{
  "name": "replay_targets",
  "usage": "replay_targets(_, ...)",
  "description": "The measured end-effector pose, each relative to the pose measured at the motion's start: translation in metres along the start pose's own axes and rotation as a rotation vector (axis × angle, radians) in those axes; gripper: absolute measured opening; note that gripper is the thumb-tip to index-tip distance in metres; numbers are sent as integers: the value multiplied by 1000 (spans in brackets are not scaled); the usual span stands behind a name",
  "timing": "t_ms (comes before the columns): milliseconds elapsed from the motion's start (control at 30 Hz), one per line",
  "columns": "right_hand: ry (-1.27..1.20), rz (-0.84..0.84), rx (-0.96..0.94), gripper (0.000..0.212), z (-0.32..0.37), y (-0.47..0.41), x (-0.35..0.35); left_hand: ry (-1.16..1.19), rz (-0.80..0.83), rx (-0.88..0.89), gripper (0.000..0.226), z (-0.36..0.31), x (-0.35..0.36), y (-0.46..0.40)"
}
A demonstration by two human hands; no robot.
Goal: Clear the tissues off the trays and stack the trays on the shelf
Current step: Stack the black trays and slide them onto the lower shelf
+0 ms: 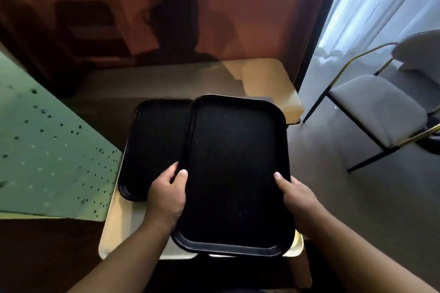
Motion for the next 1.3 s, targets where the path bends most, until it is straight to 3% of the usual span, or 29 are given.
replay_targets(67,22,-30,-18,39,0,-12,6,30,-4,-26,45,-3,-3,-6)
replay_targets(233,49,-61,-37,25,9,-24,26,77,178,-142,37,0,-8,-44)
replay_targets(300,65,-85,-11,29,8,-31,29,-83,100,-184,43,13,-24,-69)
replay_targets(433,118,-135,24,43,11,-50,43,-407,-22,-391,74,50,-48,-102)
replay_targets(700,226,-124,7,47,11,-86,96,-701,58,-278,73,71,-55,-149)
replay_targets(1033,289,-161,35,48,-21,-105,117,-968,220,-243,92,102,-51,-159)
replay_targets(1200,280,-169,16,45,-26,-107,118,-1061,177,-184,89,102,-55,-161)
replay_targets(1300,278,-168,16,43,-29,-106,118,-996,156,-226,83,101,-53,-163)
Point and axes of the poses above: each hand's wrist, its own y-axis away from the middle knuckle, its own x-axis out of the palm, z = x × y, the point moved 8 cm from there along -y, towards the middle knuckle, and after that the axes turned 11 degrees about -y, right-handed, at the moved point
